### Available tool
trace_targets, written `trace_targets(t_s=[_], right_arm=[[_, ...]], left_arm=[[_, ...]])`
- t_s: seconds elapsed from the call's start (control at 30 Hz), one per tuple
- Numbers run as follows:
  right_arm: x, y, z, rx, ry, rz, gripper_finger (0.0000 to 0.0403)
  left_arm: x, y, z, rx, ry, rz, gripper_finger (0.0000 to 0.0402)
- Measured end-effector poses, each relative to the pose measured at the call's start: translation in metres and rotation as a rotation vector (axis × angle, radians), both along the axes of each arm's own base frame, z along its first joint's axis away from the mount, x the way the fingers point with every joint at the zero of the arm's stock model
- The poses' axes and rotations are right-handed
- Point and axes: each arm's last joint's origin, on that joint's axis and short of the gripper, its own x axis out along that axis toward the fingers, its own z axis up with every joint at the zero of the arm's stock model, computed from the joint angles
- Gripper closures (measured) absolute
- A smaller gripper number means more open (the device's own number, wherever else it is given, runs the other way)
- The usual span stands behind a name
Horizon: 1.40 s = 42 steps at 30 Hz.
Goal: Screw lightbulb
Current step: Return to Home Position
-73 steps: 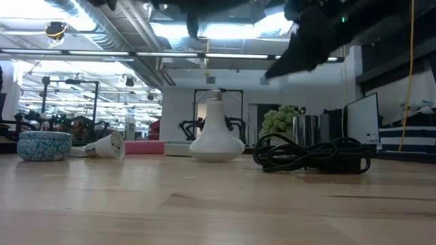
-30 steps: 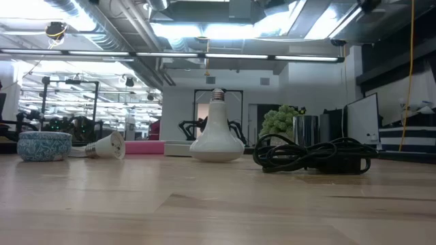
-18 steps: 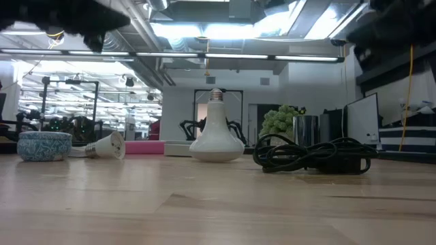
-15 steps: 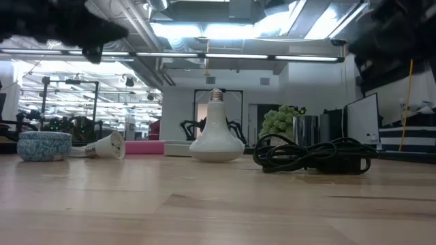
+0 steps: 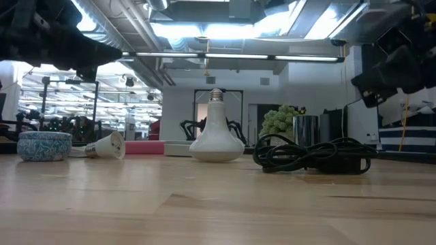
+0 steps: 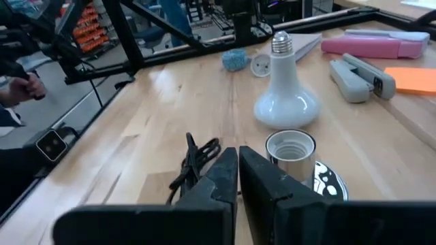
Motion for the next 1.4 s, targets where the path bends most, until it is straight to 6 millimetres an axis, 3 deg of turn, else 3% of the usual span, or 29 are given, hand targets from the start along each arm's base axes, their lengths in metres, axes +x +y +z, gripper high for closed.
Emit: trace_targets(t_s=[0.27,0.8,1.4], right_arm=[[-0.001,0.0,-0.006,-0.008,0.057,-0.009,0.0381],[-0.004,-0.001,-0.014,-0.017,0.145,-0.012,0.0382],[-0.016,-0.003,0.01,0.029,-0.122,-0.011,0.0382]], left_arm=[[0.0,0.0,-0.006,0.17,0.081,-0.006,0.04],[-0.009,0.003,-0.04,0.295,0.447,-0.039,0.04],[-0.018,0.005,-0.016,0.222,0.204,-0.02,0.04]])
